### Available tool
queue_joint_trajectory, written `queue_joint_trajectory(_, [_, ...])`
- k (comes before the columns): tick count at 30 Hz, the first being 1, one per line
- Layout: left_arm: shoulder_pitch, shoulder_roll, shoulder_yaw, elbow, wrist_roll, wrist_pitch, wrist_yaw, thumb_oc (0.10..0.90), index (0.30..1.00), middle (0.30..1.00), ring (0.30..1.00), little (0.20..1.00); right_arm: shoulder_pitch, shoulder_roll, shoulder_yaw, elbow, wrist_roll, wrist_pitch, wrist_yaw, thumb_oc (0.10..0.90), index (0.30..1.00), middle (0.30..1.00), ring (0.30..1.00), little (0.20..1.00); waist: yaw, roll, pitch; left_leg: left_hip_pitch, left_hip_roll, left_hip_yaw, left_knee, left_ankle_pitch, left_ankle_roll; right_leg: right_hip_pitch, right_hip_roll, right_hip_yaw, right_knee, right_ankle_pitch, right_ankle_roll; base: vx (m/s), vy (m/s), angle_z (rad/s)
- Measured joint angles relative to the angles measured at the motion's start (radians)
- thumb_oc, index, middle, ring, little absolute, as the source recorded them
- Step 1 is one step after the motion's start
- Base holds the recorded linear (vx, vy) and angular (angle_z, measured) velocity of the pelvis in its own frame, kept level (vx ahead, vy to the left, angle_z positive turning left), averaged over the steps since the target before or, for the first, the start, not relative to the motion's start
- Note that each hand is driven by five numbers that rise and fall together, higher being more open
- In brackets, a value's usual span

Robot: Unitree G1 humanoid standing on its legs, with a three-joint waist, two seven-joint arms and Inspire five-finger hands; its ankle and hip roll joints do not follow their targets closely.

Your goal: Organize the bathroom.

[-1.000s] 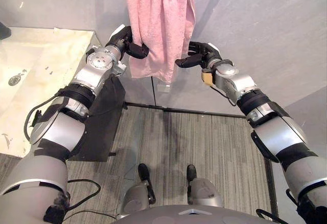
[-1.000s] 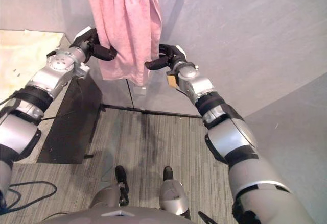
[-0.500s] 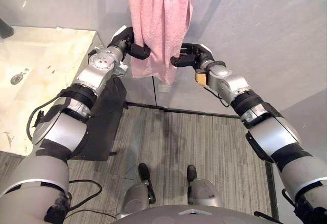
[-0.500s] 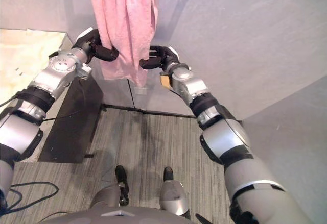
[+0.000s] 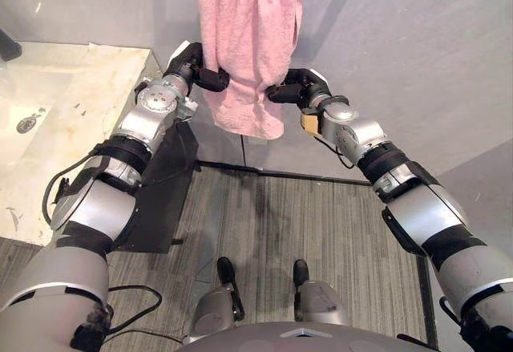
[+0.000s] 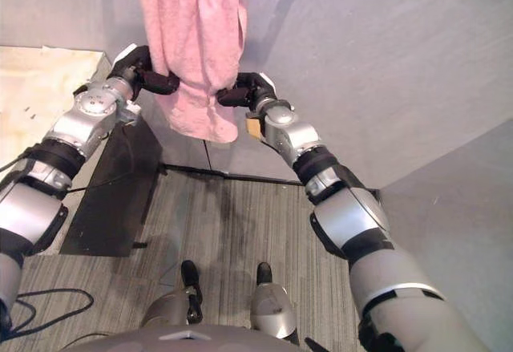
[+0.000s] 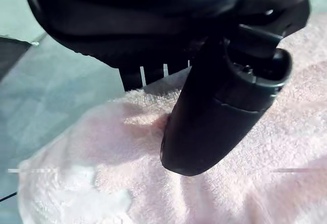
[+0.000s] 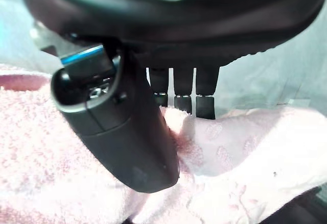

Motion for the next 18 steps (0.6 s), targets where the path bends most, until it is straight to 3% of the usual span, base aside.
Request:
queue_joint_trajectory(4, [0.063,-0.010,0.089,-0.002,-0.041,-0.001,0.101,0.400,0.300,0.300,0.300,0.300,0.000,-0.001,-0.001,-0.001,-0.046,-0.002,-0.013,0.400,0.300,0.300,0.300,0.300,0.006,0.000,0.000,0.015,0.000,0.001,-0.008,0.001,-0.001,0.013,0.001,0.000,-0.001,0.000,0.000,0.01,-0.002,0.00])
queue_joint_trajectory(8, [0.100,-0.016,0.110,-0.051,-0.044,-0.003,0.143,0.400,0.300,0.300,0.300,0.300,0.000,-0.001,-0.001,-0.007,-0.119,-0.002,-0.035,0.400,0.300,0.300,0.300,0.300,0.021,0.000,0.000,0.011,0.000,-0.003,-0.009,0.000,-0.001,0.012,0.001,-0.004,-0.001,0.000,0.000,-0.03,-0.003,0.03])
queue_joint_trajectory(18, [0.123,-0.018,0.124,-0.079,-0.043,-0.011,0.154,0.400,0.300,0.300,0.300,0.300,0.000,-0.001,-0.001,-0.011,-0.119,0.004,-0.057,0.400,0.300,0.300,0.300,0.300,0.035,0.000,0.000,0.009,0.001,-0.003,-0.007,-0.010,0.000,0.012,0.001,-0.006,-0.002,0.000,0.000,0.00,0.000,0.00])
